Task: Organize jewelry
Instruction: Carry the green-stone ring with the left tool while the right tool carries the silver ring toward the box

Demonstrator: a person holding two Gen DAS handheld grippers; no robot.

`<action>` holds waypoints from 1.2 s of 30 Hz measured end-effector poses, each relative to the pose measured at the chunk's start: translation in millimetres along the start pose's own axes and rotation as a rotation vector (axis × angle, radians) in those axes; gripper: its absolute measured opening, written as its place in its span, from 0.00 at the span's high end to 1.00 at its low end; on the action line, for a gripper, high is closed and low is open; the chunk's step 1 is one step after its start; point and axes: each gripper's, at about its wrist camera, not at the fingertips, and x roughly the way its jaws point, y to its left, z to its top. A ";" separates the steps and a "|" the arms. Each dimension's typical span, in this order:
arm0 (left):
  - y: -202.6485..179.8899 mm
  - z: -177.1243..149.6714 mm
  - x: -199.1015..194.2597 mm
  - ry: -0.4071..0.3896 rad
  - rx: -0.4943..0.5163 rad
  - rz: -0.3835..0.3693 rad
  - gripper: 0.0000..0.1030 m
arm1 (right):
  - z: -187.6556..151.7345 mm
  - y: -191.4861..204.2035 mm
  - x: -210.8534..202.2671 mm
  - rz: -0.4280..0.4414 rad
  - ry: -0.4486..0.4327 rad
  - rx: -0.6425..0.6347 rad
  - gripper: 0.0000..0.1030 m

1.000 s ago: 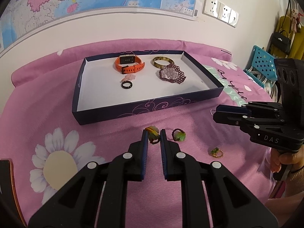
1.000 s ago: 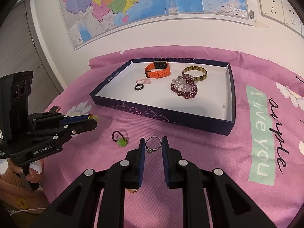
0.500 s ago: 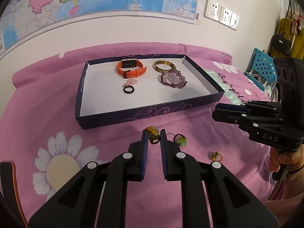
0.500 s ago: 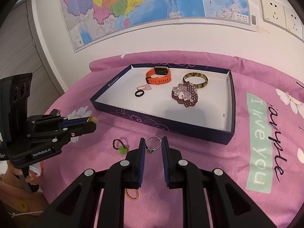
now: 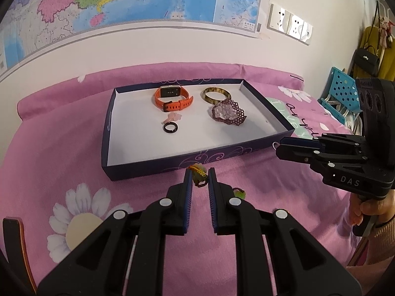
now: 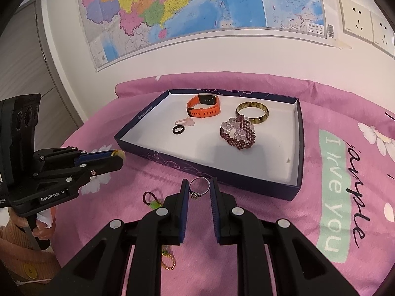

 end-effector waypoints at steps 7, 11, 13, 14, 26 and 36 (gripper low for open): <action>4.1 7.0 3.9 -0.004 -0.009 -0.002 0.87 | 6.3 -1.9 0.5 -0.005 -0.008 -0.007 0.85; 4.7 10.6 4.2 -0.010 -0.008 0.002 0.87 | 11.7 -3.2 2.4 -0.006 -0.012 -0.012 0.85; 5.1 12.6 4.4 -0.013 -0.009 0.003 0.87 | 13.5 -3.4 3.1 -0.005 -0.013 -0.013 0.85; 5.0 13.2 4.4 -0.015 -0.008 0.005 0.87 | 14.4 -3.2 3.5 -0.006 -0.014 -0.015 0.85; 6.0 26.7 6.2 -0.037 0.002 0.019 0.87 | 22.6 -5.4 8.4 -0.013 -0.021 -0.030 0.85; 5.6 30.8 8.8 -0.040 0.006 0.022 0.87 | 27.4 -8.1 12.3 -0.012 -0.021 -0.032 0.85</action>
